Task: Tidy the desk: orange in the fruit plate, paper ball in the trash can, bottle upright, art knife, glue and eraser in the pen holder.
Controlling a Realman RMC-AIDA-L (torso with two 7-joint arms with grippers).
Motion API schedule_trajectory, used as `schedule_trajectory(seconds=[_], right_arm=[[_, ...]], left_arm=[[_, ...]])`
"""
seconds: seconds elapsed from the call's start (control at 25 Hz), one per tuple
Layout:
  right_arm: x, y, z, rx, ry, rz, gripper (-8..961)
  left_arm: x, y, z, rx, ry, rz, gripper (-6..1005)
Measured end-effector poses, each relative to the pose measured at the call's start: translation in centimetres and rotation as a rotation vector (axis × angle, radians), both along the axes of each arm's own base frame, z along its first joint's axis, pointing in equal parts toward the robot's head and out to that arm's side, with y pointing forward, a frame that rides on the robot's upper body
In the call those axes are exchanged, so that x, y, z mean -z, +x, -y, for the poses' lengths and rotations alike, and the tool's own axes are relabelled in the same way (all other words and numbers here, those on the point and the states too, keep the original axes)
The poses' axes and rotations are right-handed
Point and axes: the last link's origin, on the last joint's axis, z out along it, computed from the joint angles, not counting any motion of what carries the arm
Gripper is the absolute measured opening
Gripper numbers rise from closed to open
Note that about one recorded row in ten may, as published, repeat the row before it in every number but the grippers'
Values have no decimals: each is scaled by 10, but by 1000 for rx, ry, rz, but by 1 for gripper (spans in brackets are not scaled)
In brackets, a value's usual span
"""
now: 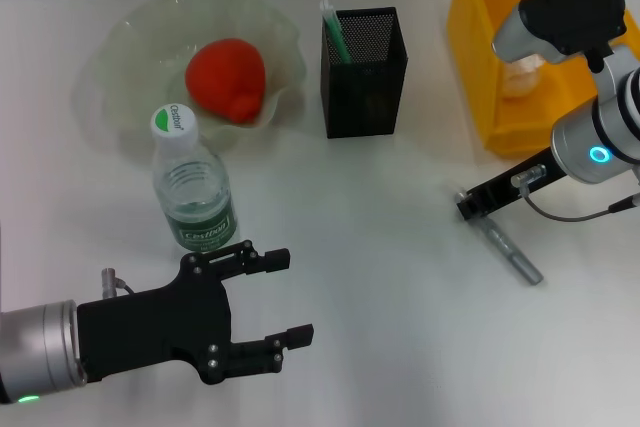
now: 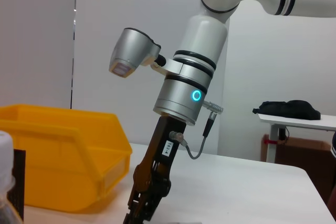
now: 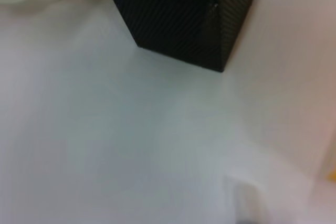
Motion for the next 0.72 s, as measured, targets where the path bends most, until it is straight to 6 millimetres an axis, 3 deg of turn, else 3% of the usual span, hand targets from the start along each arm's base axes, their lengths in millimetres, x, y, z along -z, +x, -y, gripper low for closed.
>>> schedule_trajectory(seconds=[0.24, 0.36, 0.44, 0.48, 0.6, 0.72], right_arm=[[-4, -6, 0, -23, 10, -18, 131], [-11, -15, 2, -59, 35, -67, 145], [-32, -35, 6, -155, 100, -224, 154], [-32, -35, 6, -155, 100, -224, 159], [-60, -54, 7, -334, 217, -433, 173], [-73, -57, 2, -531, 382, -633, 187]], left_arm=[[0, 0, 0, 0, 1, 0, 785], [0, 0, 1, 0, 2, -1, 785], [0, 0, 1, 2, 0, 3, 785], [0, 0, 1, 2, 0, 3, 785], [0, 0, 1, 2, -1, 4, 785], [0, -1, 2, 0, -1, 4, 785]])
